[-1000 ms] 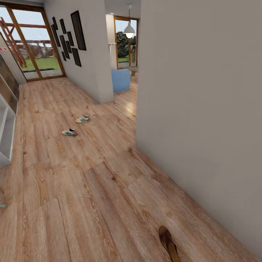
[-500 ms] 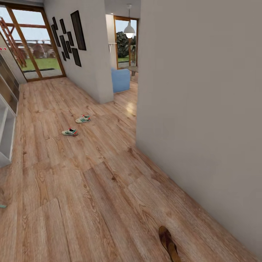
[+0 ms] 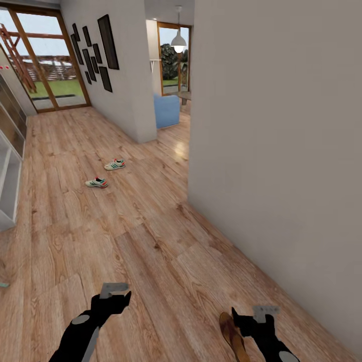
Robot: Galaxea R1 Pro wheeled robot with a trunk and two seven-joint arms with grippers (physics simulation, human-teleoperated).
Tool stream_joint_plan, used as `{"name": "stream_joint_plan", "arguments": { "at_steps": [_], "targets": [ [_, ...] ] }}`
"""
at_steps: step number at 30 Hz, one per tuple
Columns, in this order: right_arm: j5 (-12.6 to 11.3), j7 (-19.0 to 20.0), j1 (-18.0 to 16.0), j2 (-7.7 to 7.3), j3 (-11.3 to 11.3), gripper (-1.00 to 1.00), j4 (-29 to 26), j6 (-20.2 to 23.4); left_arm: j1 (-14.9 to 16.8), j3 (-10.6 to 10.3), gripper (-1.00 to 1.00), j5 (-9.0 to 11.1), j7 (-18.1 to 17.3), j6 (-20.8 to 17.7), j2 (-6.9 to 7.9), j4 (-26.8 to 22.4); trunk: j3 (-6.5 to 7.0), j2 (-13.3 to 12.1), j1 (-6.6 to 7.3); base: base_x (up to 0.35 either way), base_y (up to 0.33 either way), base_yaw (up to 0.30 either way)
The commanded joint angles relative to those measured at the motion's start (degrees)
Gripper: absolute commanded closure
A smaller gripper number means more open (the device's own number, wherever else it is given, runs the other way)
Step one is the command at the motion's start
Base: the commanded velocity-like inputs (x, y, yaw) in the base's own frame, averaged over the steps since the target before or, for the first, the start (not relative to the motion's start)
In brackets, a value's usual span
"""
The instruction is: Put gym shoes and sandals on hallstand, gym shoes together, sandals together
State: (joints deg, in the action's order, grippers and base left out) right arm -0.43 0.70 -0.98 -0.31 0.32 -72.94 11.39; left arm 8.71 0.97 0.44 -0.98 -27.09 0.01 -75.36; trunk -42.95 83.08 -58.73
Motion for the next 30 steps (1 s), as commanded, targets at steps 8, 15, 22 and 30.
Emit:
{"name": "stream_joint_plan", "arguments": {
  "at_steps": [8,15,22,30],
  "targets": [
    [0.1,-0.1,0.0,0.11,0.2,-1.0,-12.7,7.9,-0.1,0.1,-1.0,0.0,0.0,-11.0,0.01,-11.0,-0.01,0.0,0.0,0.0,0.0,0.0],
    [0.1,-0.2,0.0,0.07,0.1,-1.0,-13.6,8.2,-0.2,0.0,-1.0,0.0,0.0,-11.4,0.04,-11.5,-0.01,0.0,0.0,0.0,0.0,0.0],
    [0.2,-0.2,0.0,0.06,0.1,-1.0,-13.7,8.2,-0.2,0.0,-1.0,0.0,0.0,-11.5,0.04,-11.6,-0.01,0.0,0.0,0.0,-0.129,0.0],
    [0.2,-0.2,0.0,0.12,0.2,-1.0,-13.7,8.2,-0.3,-0.1,-1.0,-0.1,0.0,-11.5,-0.01,-11.6,-0.01,0.0,0.0,0.0,-0.205,0.0]
  ]
}}
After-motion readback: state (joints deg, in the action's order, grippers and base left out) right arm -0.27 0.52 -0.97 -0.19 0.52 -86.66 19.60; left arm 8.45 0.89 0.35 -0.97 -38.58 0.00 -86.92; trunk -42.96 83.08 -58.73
